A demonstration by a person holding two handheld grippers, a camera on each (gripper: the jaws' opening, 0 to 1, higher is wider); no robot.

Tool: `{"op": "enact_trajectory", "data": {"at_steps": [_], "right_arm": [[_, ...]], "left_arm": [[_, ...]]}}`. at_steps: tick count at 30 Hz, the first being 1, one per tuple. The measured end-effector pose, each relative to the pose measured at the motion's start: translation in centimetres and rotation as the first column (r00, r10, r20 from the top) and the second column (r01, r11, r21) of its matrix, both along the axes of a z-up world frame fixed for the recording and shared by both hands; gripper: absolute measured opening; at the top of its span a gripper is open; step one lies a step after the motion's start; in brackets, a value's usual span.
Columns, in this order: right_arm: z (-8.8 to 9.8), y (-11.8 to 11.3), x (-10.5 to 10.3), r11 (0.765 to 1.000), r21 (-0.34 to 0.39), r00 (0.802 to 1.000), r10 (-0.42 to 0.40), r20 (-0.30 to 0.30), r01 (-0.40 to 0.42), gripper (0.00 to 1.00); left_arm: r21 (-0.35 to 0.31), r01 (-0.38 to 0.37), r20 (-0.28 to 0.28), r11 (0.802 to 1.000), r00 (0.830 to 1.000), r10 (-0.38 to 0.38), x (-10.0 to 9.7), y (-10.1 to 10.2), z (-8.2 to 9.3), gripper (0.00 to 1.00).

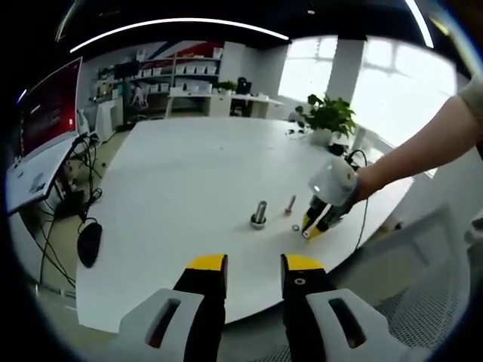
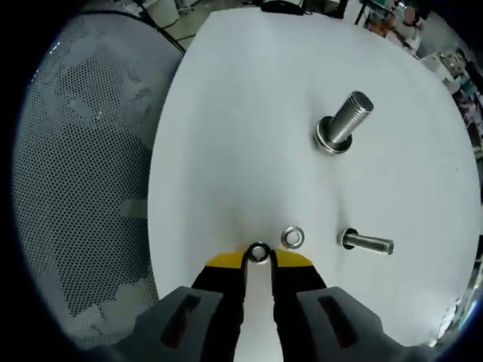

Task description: Place the washer onto the threaded stud by aligning its center hole with the stud, sliding it down to the base, and recovering from edge contact or off-axis alignment until the washer reaches the visible bottom stop.

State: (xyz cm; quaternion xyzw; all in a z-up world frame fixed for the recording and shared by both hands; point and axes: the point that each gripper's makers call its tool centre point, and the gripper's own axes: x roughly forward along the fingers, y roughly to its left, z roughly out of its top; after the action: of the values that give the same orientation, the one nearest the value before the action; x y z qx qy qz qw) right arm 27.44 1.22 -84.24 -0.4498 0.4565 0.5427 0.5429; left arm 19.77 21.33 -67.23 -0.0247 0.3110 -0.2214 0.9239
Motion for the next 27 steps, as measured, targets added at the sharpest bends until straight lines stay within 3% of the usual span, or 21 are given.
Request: {"op": "enact_trajectory", "data": {"at_steps": [12, 22, 27], "right_arm": [[0.06, -0.15, -0.51, 0.998, -0.051, 0.996, -0.024, 0.086, 0.029, 0.14], [0.19, -0.46, -0.1, 0.987, 0.073, 0.984, -0.152, 0.092, 0.145, 0.14], [0.19, -0.74, 0.08, 0.976, 0.098, 0.975, -0.205, 0.088, 0.197, 0.13]], "left_arm": [[0.004, 0.004, -0.008, 1.0, 1.0, -0.004, -0.05, -0.03, -0.17, 0.25], [0.006, -0.002, -0.012, 1.0, 1.0, 0.002, -0.09, 0.09, -0.28, 0.25], [0.005, -0.006, -0.011, 1.0, 1.0, 0.006, -0.1, 0.13, -0.22, 0.25]]}}
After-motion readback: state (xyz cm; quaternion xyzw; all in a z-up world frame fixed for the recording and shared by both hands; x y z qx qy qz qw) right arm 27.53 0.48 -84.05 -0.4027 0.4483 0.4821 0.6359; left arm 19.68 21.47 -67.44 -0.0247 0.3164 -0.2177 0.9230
